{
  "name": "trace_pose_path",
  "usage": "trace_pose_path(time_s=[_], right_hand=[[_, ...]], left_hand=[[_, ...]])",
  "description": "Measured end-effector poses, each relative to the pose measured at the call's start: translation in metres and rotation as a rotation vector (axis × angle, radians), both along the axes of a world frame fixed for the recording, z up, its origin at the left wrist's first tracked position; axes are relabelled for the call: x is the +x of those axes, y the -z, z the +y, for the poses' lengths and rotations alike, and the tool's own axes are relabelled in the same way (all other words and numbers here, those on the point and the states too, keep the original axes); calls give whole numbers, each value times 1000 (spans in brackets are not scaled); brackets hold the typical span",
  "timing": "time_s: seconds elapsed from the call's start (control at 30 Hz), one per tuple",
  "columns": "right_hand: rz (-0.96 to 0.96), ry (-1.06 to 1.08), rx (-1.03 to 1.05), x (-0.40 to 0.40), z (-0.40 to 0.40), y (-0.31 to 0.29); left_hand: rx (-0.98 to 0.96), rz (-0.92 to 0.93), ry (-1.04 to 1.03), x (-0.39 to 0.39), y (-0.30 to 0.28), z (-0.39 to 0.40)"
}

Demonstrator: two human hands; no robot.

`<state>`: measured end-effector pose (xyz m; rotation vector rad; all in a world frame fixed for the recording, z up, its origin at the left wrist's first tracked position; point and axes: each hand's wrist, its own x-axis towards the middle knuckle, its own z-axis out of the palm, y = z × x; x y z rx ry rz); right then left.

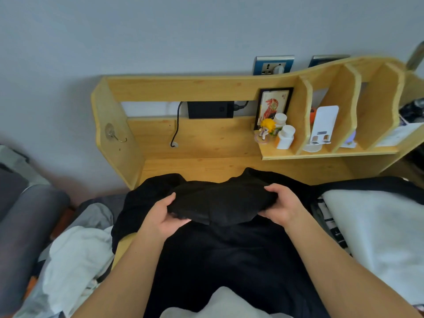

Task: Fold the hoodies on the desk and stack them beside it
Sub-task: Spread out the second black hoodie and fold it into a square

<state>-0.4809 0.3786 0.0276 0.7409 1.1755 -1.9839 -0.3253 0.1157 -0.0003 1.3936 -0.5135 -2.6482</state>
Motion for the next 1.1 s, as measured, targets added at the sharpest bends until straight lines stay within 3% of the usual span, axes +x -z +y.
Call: trace_pose_path(time_s=[0.1,0.23,0.3,0.37,0.5,0.6,0.7,0.8,0.93,1.03,1.1], right_hand=[[42,122,-86,15,8,18],[-47,110,17,30,17,46],[-100,8,172,28,22,58],[-151,-216,477,25,24,71],[-51,-368,870,14,31,117],[56,-414,833,-3,23,140],[92,-410,727,-14,12,135],[55,-439,588,-18,17,133],[233,-620,604,-21,15,126],[215,-764,530,-19,6,127],[247,-864,631,-15,3,132]], left_hand=[[0,91,-105,5,-1,10],[-52,-42,-42,11,4,20],[-101,-142,67,19,11,17],[-201,-314,234,25,26,14],[-710,-680,720,37,62,16],[-847,-633,668,21,73,5],[-738,-656,602,-2,94,-16],[-725,-576,757,-8,102,-23],[-707,-439,955,-12,98,-27],[-894,-479,1157,-14,104,-27],[-1105,-553,1244,-15,110,-24]])
